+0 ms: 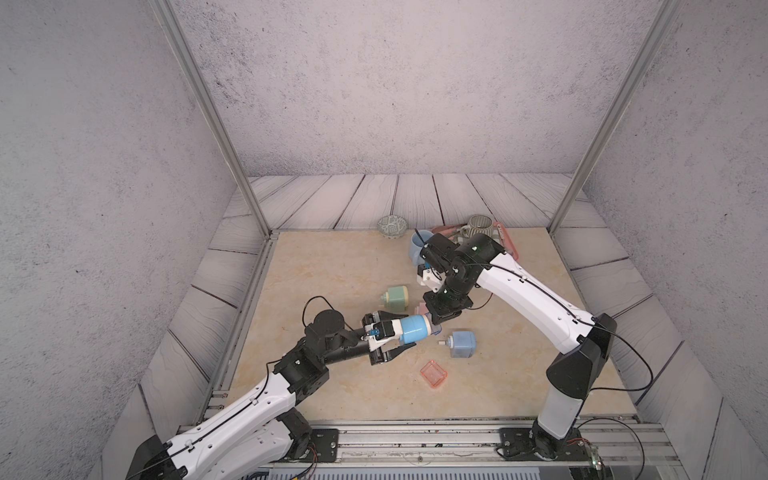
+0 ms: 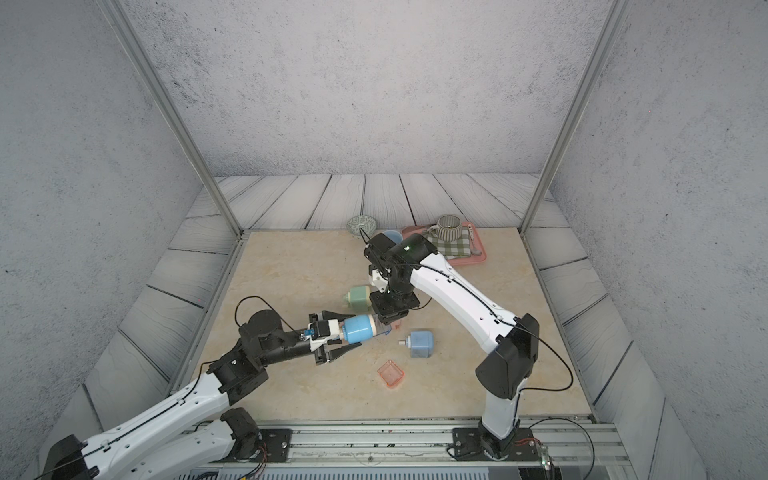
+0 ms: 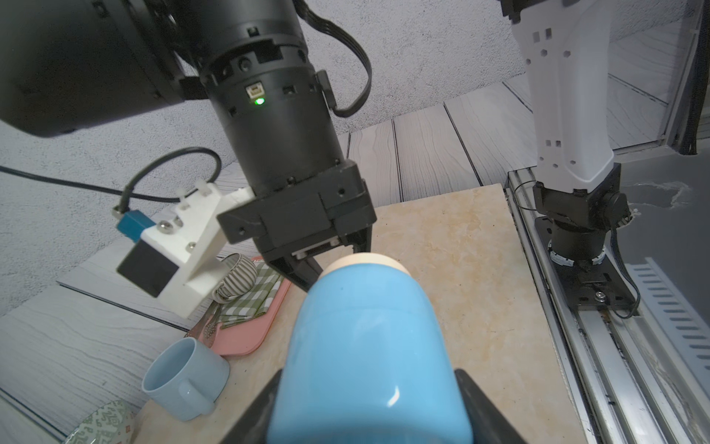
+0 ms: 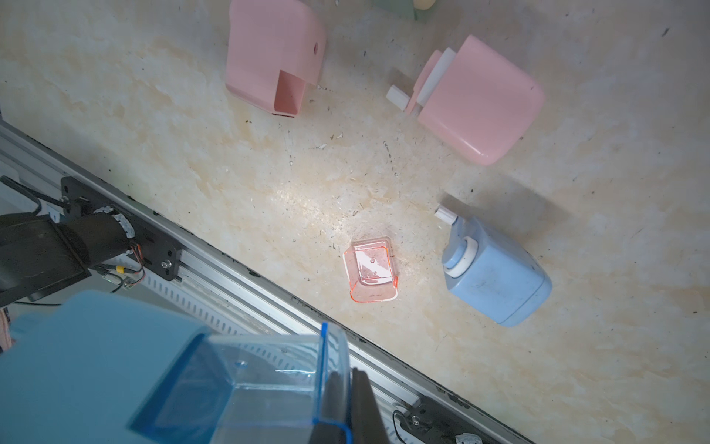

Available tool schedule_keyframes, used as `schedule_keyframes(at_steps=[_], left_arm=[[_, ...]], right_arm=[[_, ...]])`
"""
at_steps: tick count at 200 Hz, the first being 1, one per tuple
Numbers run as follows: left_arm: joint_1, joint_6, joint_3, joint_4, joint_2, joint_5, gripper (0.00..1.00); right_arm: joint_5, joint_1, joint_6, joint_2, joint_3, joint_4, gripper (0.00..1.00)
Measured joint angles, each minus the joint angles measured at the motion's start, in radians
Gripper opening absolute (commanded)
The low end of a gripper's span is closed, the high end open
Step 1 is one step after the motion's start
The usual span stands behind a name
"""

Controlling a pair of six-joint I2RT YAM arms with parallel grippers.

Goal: Put the tray back into the pencil sharpener
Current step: Close the container of the pencil sharpener.

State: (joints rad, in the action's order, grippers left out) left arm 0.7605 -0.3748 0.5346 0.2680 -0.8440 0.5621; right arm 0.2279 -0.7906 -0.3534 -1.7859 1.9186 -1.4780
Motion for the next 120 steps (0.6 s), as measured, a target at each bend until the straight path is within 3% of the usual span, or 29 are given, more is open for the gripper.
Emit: schedule_keyframes(at_steps=[56, 120], left_arm=[[0.005, -0.018, 0.000, -0.002, 0.043, -0.055, 0.00], [0.005, -0.016, 0.000, -0.011, 0.019, 0.009, 0.00]], right_arm=[[-0.001, 0.007, 0.003, -0.015, -0.013, -0.080, 0.00], [0.014, 0.019, -0.002, -0.040, 0.024, -0.105, 0.00]])
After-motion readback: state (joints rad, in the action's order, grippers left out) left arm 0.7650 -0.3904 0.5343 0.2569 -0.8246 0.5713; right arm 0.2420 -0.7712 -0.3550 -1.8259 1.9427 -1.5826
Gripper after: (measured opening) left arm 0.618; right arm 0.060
